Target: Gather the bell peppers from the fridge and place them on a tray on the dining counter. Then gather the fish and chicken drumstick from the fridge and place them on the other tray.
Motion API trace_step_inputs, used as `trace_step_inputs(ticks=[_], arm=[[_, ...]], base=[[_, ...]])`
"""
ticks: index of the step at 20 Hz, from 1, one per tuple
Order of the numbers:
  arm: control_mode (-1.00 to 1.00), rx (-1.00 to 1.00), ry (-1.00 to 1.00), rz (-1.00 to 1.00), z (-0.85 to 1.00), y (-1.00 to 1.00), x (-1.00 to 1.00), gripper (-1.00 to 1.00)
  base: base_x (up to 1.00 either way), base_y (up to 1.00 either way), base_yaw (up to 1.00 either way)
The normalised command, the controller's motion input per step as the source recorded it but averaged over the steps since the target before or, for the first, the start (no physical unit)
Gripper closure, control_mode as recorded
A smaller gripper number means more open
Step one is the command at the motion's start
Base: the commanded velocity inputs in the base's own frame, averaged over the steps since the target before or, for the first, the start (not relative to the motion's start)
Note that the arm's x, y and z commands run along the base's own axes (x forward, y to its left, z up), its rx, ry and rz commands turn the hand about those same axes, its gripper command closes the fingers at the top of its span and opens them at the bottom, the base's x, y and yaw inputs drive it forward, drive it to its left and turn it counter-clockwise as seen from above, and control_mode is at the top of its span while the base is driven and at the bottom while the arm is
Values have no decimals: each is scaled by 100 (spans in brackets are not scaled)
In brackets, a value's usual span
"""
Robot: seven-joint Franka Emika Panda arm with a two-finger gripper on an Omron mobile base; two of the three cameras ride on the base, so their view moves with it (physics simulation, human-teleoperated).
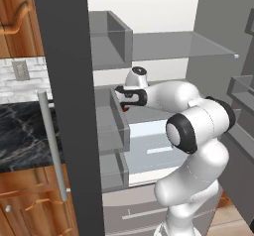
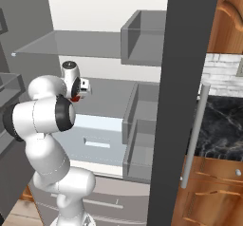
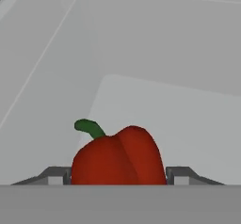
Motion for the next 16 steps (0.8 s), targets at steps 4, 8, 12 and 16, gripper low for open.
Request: trace_step_inputs(ticks=[4, 8, 12, 16], arm=[[-100, 0, 0, 0, 0, 0, 0, 100], [-100, 0, -3, 0, 0, 0, -5, 100], [-100, 0, -20, -1, 2, 0, -36, 100], [-100, 0, -23, -9, 20, 0, -64, 100]], base=[[0, 0, 0], [0, 0, 0], [0, 0, 0], [0, 0, 0]])
